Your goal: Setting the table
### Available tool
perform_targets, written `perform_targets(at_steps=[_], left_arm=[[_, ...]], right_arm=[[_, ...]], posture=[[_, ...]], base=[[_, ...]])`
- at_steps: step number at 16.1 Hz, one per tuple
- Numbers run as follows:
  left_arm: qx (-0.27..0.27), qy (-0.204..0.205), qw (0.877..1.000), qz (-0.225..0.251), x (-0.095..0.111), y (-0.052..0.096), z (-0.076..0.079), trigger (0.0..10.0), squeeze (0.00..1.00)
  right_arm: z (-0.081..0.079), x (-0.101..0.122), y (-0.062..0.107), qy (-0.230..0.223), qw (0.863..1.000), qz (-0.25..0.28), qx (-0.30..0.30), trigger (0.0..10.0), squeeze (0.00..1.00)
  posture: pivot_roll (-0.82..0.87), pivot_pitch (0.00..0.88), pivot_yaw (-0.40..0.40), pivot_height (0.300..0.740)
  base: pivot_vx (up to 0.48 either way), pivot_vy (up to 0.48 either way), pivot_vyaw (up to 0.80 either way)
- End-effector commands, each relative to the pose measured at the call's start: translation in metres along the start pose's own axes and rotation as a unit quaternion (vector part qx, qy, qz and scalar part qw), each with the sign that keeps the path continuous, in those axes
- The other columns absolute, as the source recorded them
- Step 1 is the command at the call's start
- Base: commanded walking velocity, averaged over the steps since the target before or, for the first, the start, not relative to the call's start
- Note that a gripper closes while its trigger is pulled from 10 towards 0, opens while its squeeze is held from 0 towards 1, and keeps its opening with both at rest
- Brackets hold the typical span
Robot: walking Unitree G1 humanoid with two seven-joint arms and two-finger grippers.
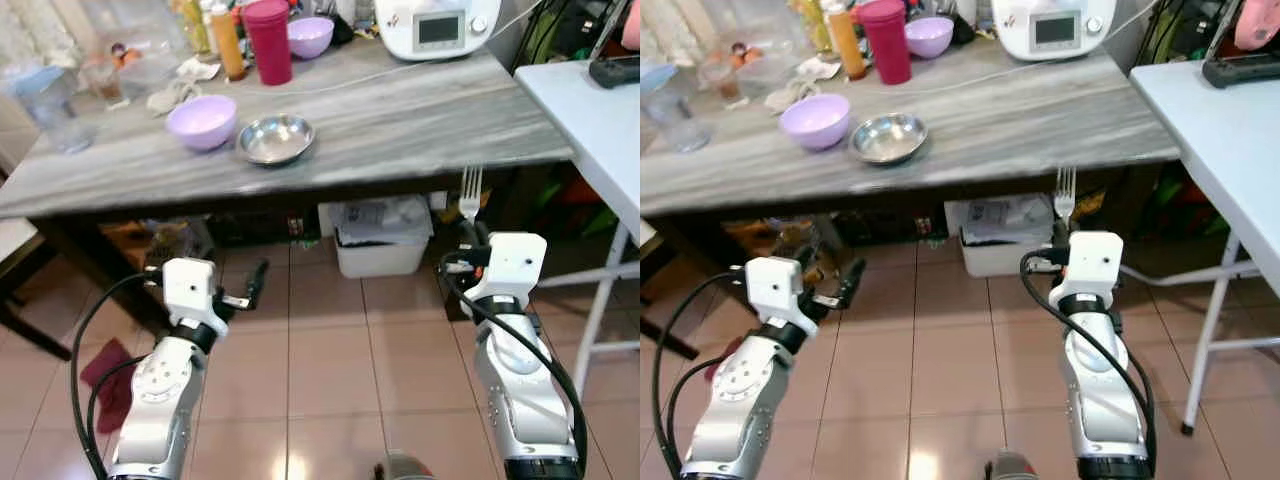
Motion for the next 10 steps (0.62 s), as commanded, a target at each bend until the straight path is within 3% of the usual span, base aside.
perform_targets(at_steps=[1, 10], left_arm=[[0.001, 0.001, 1.0, -0.005, -0.0019, 0.0009, 0.0002, 10.0, 0.0], [-0.001, 0.001, 1.0, -0.006, -0.002, -0.0002, 0.0017, 10.0, 0.0]], right_arm=[[0.0036, -0.0002, 0.0004, 0.007, 1.0, -0.001, -0.005, 10.0, 0.0], [0.004, 0.0014, -0.0018, -0.001, 1.0, 0.001, -0.009, 10.0, 0.0]], posture=[[-0.14, 0.118, 0.094, 0.74], [-0.14, 0.118, 0.093, 0.74]], base=[[0.48, 0.0, 0.0], [0.48, 0.0, 0.0]])
Point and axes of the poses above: a point about 5 cm out from each wrist's last joint towards the gripper, its own y axis pointing back from the gripper into the wrist, its own x axis along the axis of the wrist's last joint, z = x × y, the point moved 3 cm from there along -y, pointing out of the wrist towards the gripper, and after that the axes turned 13 degrees about y, right-handed, at the moved point
